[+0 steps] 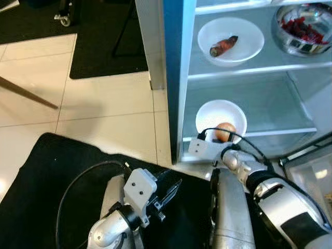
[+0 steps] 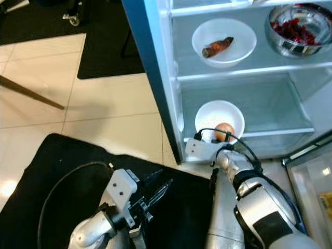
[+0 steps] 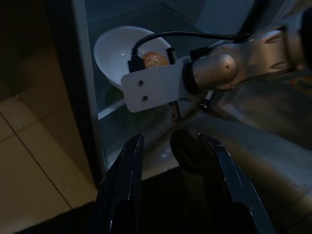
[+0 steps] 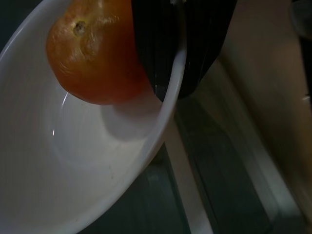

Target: Restocking fridge

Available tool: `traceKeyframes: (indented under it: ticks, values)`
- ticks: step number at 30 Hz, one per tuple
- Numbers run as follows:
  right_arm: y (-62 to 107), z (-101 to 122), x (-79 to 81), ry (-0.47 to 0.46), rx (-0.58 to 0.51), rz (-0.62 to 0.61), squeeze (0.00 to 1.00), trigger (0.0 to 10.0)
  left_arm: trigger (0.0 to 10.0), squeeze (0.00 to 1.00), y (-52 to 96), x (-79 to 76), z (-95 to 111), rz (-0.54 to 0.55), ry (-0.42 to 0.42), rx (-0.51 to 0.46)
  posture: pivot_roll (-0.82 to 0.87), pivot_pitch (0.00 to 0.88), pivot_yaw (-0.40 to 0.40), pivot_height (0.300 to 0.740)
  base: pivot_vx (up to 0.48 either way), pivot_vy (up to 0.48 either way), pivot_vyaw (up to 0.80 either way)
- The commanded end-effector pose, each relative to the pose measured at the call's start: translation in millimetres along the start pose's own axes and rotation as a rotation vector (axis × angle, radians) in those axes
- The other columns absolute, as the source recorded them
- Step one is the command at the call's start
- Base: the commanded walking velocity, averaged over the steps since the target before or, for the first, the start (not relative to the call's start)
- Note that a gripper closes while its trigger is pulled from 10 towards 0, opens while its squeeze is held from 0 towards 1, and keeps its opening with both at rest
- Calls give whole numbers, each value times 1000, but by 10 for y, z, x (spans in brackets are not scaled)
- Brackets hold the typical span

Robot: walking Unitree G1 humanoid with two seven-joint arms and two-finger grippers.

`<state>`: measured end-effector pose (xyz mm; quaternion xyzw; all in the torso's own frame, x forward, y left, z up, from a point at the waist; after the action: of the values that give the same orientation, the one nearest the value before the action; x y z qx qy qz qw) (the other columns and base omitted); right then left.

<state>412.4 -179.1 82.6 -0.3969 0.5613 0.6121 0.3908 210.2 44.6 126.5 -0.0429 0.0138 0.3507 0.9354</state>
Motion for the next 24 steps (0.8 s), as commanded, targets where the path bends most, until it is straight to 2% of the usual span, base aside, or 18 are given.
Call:
traceKeyframes:
  ticks: [1, 11, 15, 24]
  values:
    - [11, 4, 119, 29, -3, 37, 0, 10000, 10000, 0, 55, -38, -36, -8, 10, 37, 224, 542, 123, 457, 0, 0, 0]
    - [-1, -56, -95, 62, 13, -17, 0, 10000, 10000, 0, 42, -114, 68, -18, 21, 34, 228, 557, 125, 457, 0, 0, 0]
    - [-4, -90, -262, 78, 20, -58, 0, 10000, 10000, 0, 50, -107, 95, -11, 22, 39, 228, 559, 123, 457, 0, 0, 0]
    - [4, -161, -363, 108, 51, -92, 0, 10000, 10000, 0, 72, -118, 120, 4, 29, 51, 240, 563, 123, 457, 0, 0, 0]
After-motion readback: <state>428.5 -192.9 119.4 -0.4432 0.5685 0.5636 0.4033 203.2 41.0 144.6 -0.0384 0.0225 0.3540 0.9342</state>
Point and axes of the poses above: a point about 5 cm out from each wrist's last joint towards the gripper, its own y axis pointing back from the gripper into the wrist, its own z axis along the axis of the wrist's last joint, x = y × z, the point moved 4 cm from there along -y, pointing out of the wrist towards the gripper, and after that the axes turned 7 degrees about y, right-handed, at the moved point
